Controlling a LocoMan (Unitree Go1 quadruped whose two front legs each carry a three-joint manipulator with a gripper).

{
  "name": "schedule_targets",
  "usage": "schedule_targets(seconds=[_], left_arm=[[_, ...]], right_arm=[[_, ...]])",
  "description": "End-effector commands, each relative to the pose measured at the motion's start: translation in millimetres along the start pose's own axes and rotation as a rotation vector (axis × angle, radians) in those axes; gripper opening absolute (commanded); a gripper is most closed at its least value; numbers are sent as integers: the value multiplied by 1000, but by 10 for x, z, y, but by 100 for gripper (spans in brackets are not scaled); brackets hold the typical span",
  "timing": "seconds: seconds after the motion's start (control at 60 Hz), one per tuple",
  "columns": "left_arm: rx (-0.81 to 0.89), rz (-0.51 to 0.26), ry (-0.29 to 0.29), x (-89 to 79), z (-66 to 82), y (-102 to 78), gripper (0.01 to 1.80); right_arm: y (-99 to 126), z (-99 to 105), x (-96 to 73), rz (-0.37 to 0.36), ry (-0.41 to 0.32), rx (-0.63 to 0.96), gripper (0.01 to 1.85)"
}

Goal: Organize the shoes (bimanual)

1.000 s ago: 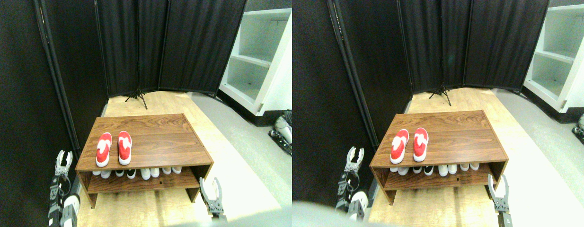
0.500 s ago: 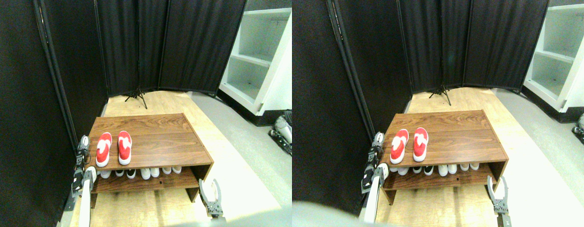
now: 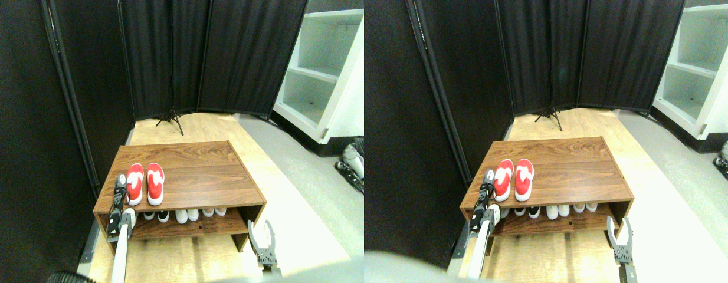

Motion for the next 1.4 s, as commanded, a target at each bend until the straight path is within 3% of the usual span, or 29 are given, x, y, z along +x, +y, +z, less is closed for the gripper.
schedule_targets(seconds=[0.017,0.283,0.467,0.683,0.783,0.883,0.933,1.033,1.217,1.3,1.4], left_arm=[[6,-39,9,1,-87,-109,1],[17,-20,29,-43,-193,-202,1],[13,-40,29,-93,-140,-229,1],[58,-91,-76,-94,190,-94,1],[33,-129,-89,-117,382,-27,1],[7,-164,-97,-272,587,2,1],[4,-205,-95,-429,682,-16,1],[-42,-237,-101,-630,749,-19,1],[-149,-257,-109,-1131,732,1,1],[-162,-248,-110,-1296,666,32,1],[-192,-244,-89,-1372,614,90,1]], right_arm=[[38,24,15,27,-16,18,22],[18,56,1,25,-24,21,20],[18,62,-2,26,-19,11,22],[0,61,-2,26,-16,29,22],[-8,63,-6,30,-10,23,22],[-9,61,-13,34,-7,35,22],[-4,60,-18,29,-5,28,23],[-3,50,-20,29,-5,36,25],[3,4,-13,47,11,70,22],[0,-13,-5,59,14,51,22],[5,-27,-2,55,18,57,22]])
